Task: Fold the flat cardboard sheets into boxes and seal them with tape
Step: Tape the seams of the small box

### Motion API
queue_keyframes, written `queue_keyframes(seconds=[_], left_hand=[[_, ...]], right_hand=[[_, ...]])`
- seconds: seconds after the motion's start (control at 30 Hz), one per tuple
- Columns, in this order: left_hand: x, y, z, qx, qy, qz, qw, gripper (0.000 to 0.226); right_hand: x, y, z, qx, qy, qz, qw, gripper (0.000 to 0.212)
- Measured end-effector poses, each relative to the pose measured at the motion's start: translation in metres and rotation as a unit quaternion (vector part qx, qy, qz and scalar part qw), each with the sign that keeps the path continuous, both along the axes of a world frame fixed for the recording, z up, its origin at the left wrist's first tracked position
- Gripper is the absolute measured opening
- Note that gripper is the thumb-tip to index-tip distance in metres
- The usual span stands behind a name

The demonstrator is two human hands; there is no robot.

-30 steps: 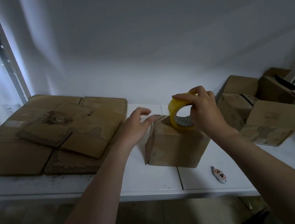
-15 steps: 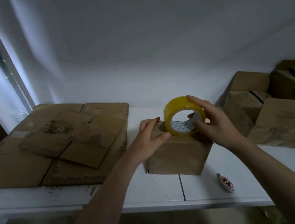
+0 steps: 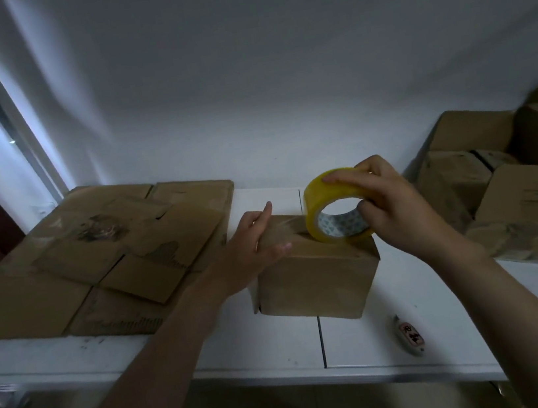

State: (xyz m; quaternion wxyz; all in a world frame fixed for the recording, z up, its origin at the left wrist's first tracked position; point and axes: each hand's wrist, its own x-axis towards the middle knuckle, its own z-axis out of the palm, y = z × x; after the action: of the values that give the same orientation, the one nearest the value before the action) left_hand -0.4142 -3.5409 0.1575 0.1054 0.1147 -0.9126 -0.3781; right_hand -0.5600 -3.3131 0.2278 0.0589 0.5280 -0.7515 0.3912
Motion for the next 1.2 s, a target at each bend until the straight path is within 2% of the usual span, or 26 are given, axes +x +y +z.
queue_keyframes(seconds=[0.17, 0.27, 0.33, 0.4, 0.53, 0.7, 0.9, 1.07, 1.2], left_hand=[[0.007, 0.009, 0.009, -0.013, -0.013, 0.003, 1.0, 0.099], [0.017, 0.013, 0.004, -0.101, -0.015, 0.03, 0.994, 0.105], [0.026, 0.014, 0.001, -0.153, 0.012, 0.044, 0.987, 0.102], [0.033, 0.015, 0.003, -0.157, 0.034, 0.032, 0.986, 0.095], [0.04, 0.018, 0.011, -0.246, -0.013, 0.012, 0.969, 0.086], [0.026, 0.024, 0.023, -0.314, -0.092, 0.044, 0.944, 0.096], [0.019, 0.029, 0.02, -0.328, -0.099, 0.044, 0.939, 0.103], [0.016, 0.031, 0.023, -0.327, -0.094, 0.034, 0.94, 0.087], [0.016, 0.034, 0.023, -0.317, -0.084, 0.03, 0.944, 0.082]], right_hand=[[-0.007, 0.012, -0.02, -0.083, -0.1, 0.041, 0.991, 0.066], [-0.004, 0.016, -0.039, -0.142, -0.217, 0.05, 0.965, 0.062], [0.0, 0.013, -0.044, -0.175, -0.252, 0.058, 0.95, 0.06], [0.004, 0.009, -0.046, -0.187, -0.257, 0.067, 0.946, 0.061], [0.008, 0.0, -0.046, -0.167, -0.236, 0.077, 0.954, 0.061], [0.005, -0.008, -0.042, -0.153, -0.207, 0.076, 0.963, 0.057], [-0.011, 0.003, -0.027, -0.06, -0.084, 0.038, 0.994, 0.056], [-0.014, 0.019, -0.013, -0.024, -0.023, 0.047, 0.998, 0.05], [-0.009, 0.028, -0.003, -0.019, 0.003, 0.032, 0.999, 0.057]])
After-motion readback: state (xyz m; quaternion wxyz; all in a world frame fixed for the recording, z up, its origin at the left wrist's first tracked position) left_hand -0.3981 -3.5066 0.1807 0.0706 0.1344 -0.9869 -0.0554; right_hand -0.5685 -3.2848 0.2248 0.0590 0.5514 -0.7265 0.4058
